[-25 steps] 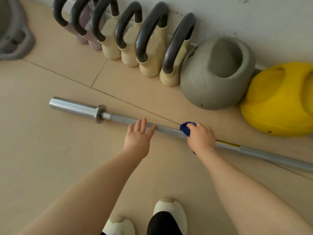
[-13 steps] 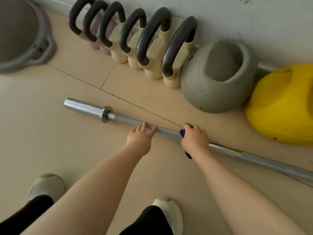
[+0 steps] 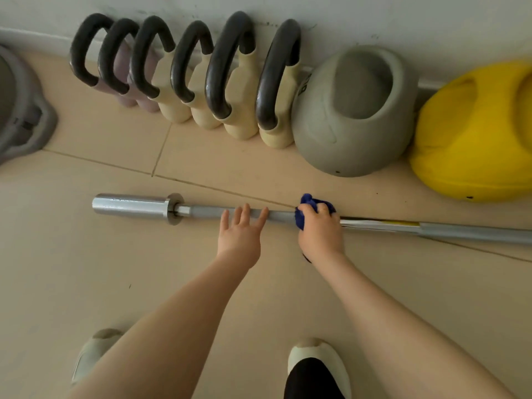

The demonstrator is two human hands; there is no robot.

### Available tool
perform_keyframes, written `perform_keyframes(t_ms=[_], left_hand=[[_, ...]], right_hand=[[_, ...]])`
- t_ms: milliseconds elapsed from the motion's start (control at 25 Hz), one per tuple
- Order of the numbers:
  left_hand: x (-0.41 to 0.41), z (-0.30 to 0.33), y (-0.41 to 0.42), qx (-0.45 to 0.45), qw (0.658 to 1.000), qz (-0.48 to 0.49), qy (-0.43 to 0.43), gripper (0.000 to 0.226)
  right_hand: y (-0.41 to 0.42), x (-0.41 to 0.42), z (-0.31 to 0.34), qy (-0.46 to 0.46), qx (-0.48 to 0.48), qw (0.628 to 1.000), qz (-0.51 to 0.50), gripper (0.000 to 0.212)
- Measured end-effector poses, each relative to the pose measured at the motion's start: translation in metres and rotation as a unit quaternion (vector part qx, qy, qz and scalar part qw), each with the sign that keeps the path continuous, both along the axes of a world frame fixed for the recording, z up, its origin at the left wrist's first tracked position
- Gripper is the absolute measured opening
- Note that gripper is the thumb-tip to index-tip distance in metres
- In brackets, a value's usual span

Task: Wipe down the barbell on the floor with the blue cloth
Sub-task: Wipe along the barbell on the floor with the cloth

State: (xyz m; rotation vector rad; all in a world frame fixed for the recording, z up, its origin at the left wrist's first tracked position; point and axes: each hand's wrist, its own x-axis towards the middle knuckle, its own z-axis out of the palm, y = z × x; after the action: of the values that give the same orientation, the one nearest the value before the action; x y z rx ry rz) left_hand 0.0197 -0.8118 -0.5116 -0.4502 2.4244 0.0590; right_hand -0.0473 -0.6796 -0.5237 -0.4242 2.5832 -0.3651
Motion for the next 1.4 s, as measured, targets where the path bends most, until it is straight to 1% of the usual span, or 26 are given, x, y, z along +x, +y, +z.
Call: perform_keyframes(t_ms=[80,120,200,280,320,360,400,440,520,560,600,640,680,720,760,800,840,920,1000,1040,1080,1160,1200,1240,1320,1400], left_hand=[[-0.004,-0.003,-0.004,-0.008,1.000,0.004,0.009,0.082],[-0.005,-0.003,-0.005,-0.004,1.000,0.007,0.011,0.082],[-0.004,-0.004,-0.009,0.014,1.000,-0.001,0.013,0.082],[-0.005,-0.004,-0.016,0.029,0.999,-0.020,0.024,0.080],[-0.006,-0.004,-0.022,0.036,0.998,-0.037,0.033,0.078],[-0.008,-0.004,-0.029,0.042,0.997,-0.058,0.041,0.076],[-0.010,-0.004,-0.035,0.045,0.994,-0.084,0.046,0.075],[-0.013,-0.004,-0.040,0.050,0.992,-0.104,0.050,0.072],[-0.014,-0.001,-0.046,0.064,0.989,-0.123,0.049,0.065],[-0.012,-0.001,-0.050,0.076,0.988,-0.129,0.044,0.064],[-0.010,-0.001,-0.054,0.096,0.986,-0.134,0.035,0.065],[-0.008,0.000,-0.062,0.120,0.983,-0.139,0.026,0.067],[-0.006,0.002,-0.073,0.136,0.980,-0.147,0.021,0.068],[-0.004,0.002,-0.086,0.136,0.978,-0.156,0.022,0.068],[0.000,0.001,-0.100,0.123,0.978,-0.166,0.029,0.068],[0.004,0.002,-0.110,0.108,0.978,-0.174,0.036,0.068],[0.009,0.002,-0.116,0.100,0.977,-0.183,0.043,0.068],[0.018,-0.004,-0.118,0.099,0.974,-0.197,0.058,0.066],[0.016,-0.007,-0.125,0.097,0.974,-0.187,0.090,0.060],[0.014,-0.007,-0.135,0.084,0.974,-0.182,0.108,0.057],[0.013,-0.006,-0.146,0.067,0.975,-0.174,0.123,0.055],[0.018,-0.006,-0.170,0.031,0.977,-0.162,0.136,0.058],[0.023,-0.007,-0.179,0.018,0.975,-0.172,0.137,0.060],[0.028,-0.007,-0.184,0.013,0.973,-0.184,0.137,0.060],[0.042,-0.011,-0.190,0.010,0.972,-0.185,0.141,0.055],[0.050,-0.015,-0.193,0.020,0.973,-0.172,0.149,0.049]], right_hand=[[-0.022,0.011,-0.003,-0.002,-0.072,0.997,0.006,0.040],[-0.021,0.009,-0.003,0.009,-0.077,0.997,0.025,0.040],[0.003,0.002,-0.004,0.053,-0.019,0.997,0.049,0.042],[0.031,-0.001,-0.003,0.093,0.064,0.993,-0.028,0.045],[0.029,0.001,-0.001,0.089,0.082,0.990,-0.072,0.046],[0.015,0.005,0.001,0.072,0.067,0.991,-0.093,0.046],[-0.005,0.010,0.001,0.046,0.034,0.995,-0.080,0.044],[-0.026,0.016,0.000,0.023,-0.004,0.999,-0.036,0.042],[-0.051,0.023,0.000,-0.003,-0.071,0.995,0.071,0.042],[-0.052,0.020,0.000,0.002,-0.076,0.991,0.111,0.046],[-0.043,0.018,-0.001,0.021,-0.051,0.990,0.129,0.050],[-0.031,0.016,-0.003,0.043,-0.006,0.993,0.111,0.054],[-0.023,0.016,-0.003,0.069,0.044,0.994,0.067,0.055],[-0.022,0.017,-0.003,0.082,0.081,0.993,0.024,0.054],[-0.032,0.020,-0.001,0.079,0.103,0.992,0.011,0.050],[-0.050,0.023,0.001,0.067,0.105,0.992,0.023,0.047],[-0.068,0.027,0.003,0.048,0.091,0.994,0.043,0.046],[-0.095,0.036,0.004,0.015,0.033,0.996,0.080,0.050],[-0.096,0.036,0.005,-0.012,-0.002,0.993,0.113,0.055],[-0.091,0.030,0.005,-0.017,0.003,0.993,0.113,0.054],[-0.086,0.023,0.005,-0.014,0.030,0.995,0.098,0.052],[-0.085,0.017,0.012,0.008,0.122,0.991,0.055,0.043],[-0.091,0.019,0.015,0.012,0.152,0.987,0.047,0.041],[-0.102,0.022,0.019,0.008,0.153,0.986,0.059,0.040],[-0.125,0.035,0.022,-0.028,0.096,0.989,0.107,0.040],[-0.139,0.041,0.021,-0.078,0.040,0.984,0.153,0.034]])
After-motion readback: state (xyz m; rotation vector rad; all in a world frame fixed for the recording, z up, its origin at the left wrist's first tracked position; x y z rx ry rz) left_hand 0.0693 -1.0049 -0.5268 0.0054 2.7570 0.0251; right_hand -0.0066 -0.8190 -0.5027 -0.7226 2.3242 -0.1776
